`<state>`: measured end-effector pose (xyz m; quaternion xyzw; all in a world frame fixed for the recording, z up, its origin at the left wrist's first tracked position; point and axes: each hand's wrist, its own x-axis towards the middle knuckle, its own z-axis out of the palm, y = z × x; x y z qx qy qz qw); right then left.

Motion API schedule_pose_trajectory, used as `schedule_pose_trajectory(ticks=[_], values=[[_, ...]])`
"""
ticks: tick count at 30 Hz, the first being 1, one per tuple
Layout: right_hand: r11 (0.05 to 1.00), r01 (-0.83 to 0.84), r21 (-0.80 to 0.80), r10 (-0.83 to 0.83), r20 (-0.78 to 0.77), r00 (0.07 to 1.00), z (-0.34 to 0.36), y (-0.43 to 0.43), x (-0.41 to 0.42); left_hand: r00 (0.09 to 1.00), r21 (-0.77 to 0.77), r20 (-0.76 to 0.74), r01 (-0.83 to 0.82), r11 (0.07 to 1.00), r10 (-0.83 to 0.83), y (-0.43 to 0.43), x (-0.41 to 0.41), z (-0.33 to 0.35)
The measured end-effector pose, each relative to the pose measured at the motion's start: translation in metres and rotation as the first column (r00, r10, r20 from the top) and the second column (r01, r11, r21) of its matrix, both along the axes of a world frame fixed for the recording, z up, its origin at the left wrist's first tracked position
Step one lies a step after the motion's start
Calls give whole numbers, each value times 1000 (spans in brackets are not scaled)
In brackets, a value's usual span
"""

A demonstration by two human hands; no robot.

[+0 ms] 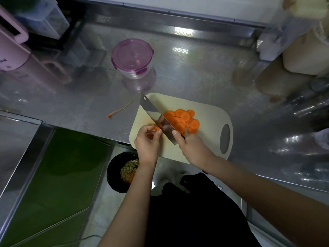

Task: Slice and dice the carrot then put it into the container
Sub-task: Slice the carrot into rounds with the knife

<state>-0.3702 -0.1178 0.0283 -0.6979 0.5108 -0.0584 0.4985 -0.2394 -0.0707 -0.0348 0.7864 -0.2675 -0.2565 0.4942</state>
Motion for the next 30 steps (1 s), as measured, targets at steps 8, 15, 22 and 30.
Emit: schedule_pose_trajectory(ticks=[8, 15, 22, 30], values=[[999, -48, 10, 48, -26, 998, -3, -8, 16, 1000, 12, -13, 10, 1000, -10, -1, 3, -2], [987, -134, -88, 129, -59, 990, -9, -16, 29, 1000, 21, 23, 19, 1000, -20, -1, 0, 2], [974, -155, -162, 139, -105, 985, -8, -20, 40, 998, 33, 67, 15, 999, -17, -2, 1, 4], [958, -276, -78, 246, -272, 930, -4, -16, 37, 992, 50, 118, 32, 998, -38, -1, 0, 6]])
